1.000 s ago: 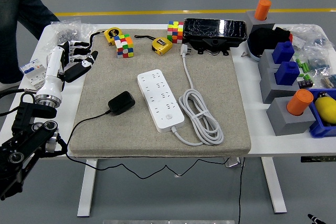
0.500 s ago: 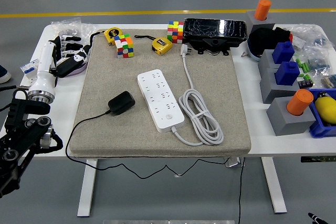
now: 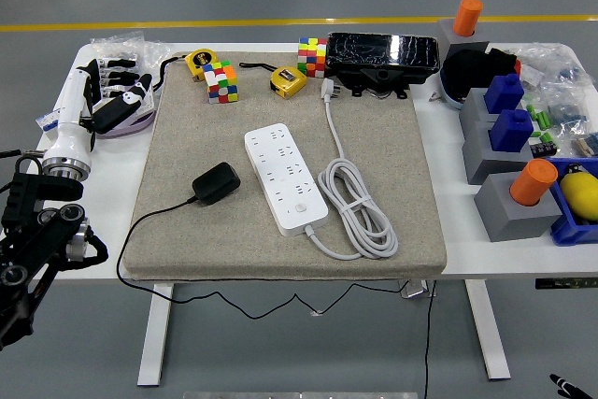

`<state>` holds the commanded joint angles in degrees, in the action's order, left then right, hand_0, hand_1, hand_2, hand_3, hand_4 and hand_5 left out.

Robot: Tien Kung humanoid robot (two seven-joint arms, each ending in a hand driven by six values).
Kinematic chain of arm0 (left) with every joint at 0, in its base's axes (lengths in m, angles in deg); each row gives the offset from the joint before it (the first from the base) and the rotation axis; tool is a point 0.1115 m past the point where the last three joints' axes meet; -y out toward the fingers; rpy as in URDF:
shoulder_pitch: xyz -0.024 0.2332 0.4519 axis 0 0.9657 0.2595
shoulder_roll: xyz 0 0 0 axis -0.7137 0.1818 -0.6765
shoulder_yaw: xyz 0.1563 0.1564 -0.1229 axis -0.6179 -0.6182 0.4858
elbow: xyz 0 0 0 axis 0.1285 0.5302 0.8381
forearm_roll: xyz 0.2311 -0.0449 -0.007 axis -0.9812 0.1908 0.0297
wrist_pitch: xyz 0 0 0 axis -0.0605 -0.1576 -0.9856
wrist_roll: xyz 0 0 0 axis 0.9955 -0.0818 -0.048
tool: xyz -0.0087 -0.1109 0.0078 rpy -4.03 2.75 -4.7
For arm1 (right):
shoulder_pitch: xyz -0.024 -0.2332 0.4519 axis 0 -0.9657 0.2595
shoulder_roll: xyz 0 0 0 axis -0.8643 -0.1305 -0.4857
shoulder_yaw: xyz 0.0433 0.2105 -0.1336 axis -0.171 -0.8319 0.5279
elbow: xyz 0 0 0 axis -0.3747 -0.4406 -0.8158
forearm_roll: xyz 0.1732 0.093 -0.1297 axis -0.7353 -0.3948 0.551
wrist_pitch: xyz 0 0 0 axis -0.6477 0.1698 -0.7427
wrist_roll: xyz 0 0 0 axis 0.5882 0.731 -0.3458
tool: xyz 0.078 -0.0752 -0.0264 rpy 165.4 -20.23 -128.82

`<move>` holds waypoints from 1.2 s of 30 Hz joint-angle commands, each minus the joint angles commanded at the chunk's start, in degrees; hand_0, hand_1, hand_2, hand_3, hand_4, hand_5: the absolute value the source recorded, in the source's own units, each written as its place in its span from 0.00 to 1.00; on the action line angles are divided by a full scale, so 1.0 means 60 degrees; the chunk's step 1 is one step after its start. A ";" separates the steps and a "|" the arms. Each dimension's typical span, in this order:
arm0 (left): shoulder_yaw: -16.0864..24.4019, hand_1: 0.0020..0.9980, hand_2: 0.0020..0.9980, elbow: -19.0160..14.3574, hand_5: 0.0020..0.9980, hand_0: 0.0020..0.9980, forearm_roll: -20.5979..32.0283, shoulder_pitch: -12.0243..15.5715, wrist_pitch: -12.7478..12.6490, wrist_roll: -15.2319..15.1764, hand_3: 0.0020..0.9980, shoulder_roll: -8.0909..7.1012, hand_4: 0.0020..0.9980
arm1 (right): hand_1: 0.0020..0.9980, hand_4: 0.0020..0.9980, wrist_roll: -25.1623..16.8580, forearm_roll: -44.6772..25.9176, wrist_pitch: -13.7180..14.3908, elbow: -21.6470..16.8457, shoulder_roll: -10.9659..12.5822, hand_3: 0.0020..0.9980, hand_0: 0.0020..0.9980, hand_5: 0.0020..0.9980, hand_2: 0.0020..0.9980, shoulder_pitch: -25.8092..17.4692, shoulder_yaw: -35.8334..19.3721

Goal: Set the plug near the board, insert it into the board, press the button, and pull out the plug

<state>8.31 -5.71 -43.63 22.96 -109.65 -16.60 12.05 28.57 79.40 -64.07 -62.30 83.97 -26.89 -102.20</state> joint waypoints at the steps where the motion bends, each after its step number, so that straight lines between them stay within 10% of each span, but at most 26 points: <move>1: 0.0020 0.57 0.53 -0.0011 0.31 0.45 -0.0007 0.0009 0.0001 0.0004 0.57 -0.0006 0.78 | 0.64 0.90 0.0000 0.0000 0.0000 0.0000 0.0009 0.56 0.54 0.42 0.66 0.0002 0.0003; 36: 0.0186 0.55 0.53 -0.0048 0.31 0.44 -0.0149 0.0101 -0.0100 0.0269 0.57 -0.0183 0.78 | 0.64 0.90 0.0014 -0.0047 -0.0012 -0.0002 0.0201 0.56 0.54 0.42 0.66 0.0034 0.0394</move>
<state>9.42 -6.00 -44.52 23.57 -110.25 -14.99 10.95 28.66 79.12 -64.15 -62.31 85.17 -26.69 -99.83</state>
